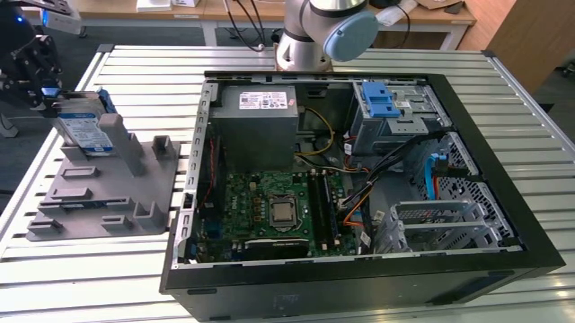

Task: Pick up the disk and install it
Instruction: 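Pick up the disk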

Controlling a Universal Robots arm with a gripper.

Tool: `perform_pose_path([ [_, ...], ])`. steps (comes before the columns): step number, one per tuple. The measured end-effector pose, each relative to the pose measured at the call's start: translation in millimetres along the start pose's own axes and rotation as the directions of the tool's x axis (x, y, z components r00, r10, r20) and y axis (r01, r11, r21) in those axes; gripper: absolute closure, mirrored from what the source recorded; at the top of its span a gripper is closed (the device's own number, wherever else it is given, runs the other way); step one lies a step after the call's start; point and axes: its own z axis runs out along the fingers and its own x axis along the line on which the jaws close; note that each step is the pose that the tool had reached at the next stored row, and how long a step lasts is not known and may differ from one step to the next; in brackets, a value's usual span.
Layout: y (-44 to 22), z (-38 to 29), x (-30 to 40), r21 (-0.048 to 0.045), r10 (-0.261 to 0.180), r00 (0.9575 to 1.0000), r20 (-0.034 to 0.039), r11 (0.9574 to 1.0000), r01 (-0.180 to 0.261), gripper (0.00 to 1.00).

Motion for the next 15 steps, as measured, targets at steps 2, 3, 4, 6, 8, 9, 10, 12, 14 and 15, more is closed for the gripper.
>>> perform_pose_path([
  [2, 0.0, 0.2, 0.0, 0.0000, 0.000, 1.0000, 0.0000, 1.0000, 0.000, 0.60],
  [3, 0.0, 0.3, 0.0, 0.0000, 0.000, 1.0000, 0.0000, 1.0000, 0.000, 0.60],
  [4, 0.0, 0.3, 0.0, 0.0000, 0.000, 1.0000, 0.0000, 1.0000, 0.000, 0.60],
  [6, 0.0, 0.4, 0.0, 0.0000, 0.000, 1.0000, 0.0001, 1.0000, 0.000, 0.61],
  [8, 0.0, 0.4, 0.0, 0.0000, 0.000, 1.0000, 0.0000, 1.0000, 0.000, 0.63],
  [9, 0.0, 0.4, 0.0, 0.0000, 0.000, 1.0000, 0.0000, 1.0000, 0.000, 0.63],
  [10, 0.0, 0.5, 0.0, 0.0000, 0.000, 1.0000, 0.0000, 1.0000, 0.000, 0.63],
  [12, 0.0, 0.5, 0.0, 0.0000, 0.000, 1.0000, 0.0000, 1.0000, 0.000, 0.63],
  [14, 0.0, 0.5, 0.0, 0.0000, 0.000, 1.0000, 0.0000, 1.0000, 0.000, 0.63],
  [15, 0.0, 0.5, 0.0, 0.0000, 0.000, 1.0000, 0.0000, 1.0000, 0.000, 0.63],
])
